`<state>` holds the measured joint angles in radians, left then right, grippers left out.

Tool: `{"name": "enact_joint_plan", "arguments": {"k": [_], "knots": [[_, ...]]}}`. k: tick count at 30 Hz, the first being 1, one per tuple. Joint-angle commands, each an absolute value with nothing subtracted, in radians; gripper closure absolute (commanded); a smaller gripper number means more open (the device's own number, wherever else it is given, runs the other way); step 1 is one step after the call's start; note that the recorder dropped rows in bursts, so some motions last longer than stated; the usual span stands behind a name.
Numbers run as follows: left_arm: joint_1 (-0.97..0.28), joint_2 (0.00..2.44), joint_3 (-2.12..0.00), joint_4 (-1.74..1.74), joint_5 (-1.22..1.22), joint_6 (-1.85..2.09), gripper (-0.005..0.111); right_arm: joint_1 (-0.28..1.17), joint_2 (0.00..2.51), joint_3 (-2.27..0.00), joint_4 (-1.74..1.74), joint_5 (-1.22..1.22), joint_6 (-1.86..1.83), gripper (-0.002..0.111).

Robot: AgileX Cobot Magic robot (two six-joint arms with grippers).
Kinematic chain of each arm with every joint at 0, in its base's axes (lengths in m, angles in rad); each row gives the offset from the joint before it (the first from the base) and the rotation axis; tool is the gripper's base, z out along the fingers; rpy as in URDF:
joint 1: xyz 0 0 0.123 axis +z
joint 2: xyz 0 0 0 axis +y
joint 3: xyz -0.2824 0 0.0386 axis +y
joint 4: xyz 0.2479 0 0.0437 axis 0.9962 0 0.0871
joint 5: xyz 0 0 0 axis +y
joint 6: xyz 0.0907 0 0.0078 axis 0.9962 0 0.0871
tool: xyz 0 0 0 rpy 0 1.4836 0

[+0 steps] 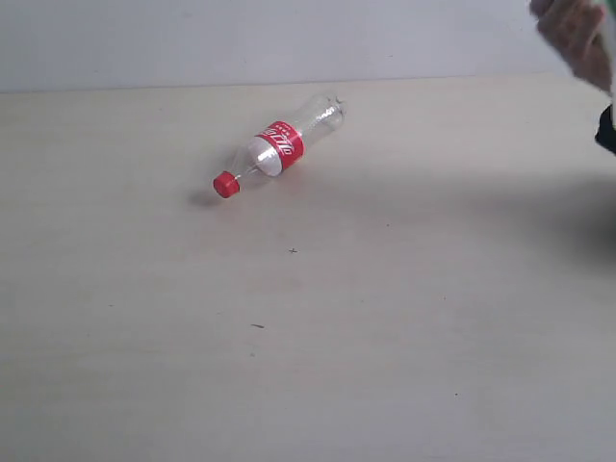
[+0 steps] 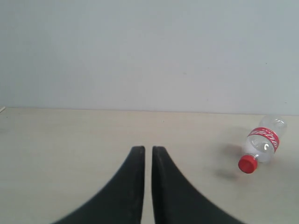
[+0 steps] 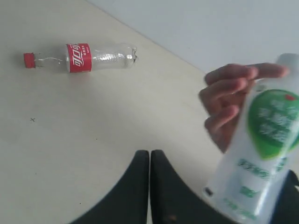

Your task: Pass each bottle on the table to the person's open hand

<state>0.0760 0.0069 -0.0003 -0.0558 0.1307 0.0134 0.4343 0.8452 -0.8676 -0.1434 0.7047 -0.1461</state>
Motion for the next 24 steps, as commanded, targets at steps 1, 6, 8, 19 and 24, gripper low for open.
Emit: {"name": "enact_joint_plan", "arguments": {"k": [1, 6, 8, 19, 24], "knots": [[0.071, 0.0, 0.0, -0.054, 0.126, 0.014, 0.098, 0.431, 0.661, -0.668, -0.149, 0.572, -0.158, 0.107], [0.071, 0.0, 0.0, -0.054, 0.126, 0.014, 0.098, 0.431, 0.488, -0.528, -0.142, 0.409, -0.146, 0.107], [0.071, 0.0, 0.0, -0.054, 0.126, 0.014, 0.098, 0.431, 0.433, -0.513, -0.142, 0.386, -0.146, 0.107], [0.071, 0.0, 0.0, -0.054, 0.126, 0.014, 0.098, 0.431, 0.346, -0.505, -0.142, 0.387, -0.146, 0.107], [0.071, 0.0, 0.0, -0.054, 0.126, 0.014, 0.098, 0.431, 0.346, -0.505, -0.142, 0.38, -0.146, 0.107]]}}
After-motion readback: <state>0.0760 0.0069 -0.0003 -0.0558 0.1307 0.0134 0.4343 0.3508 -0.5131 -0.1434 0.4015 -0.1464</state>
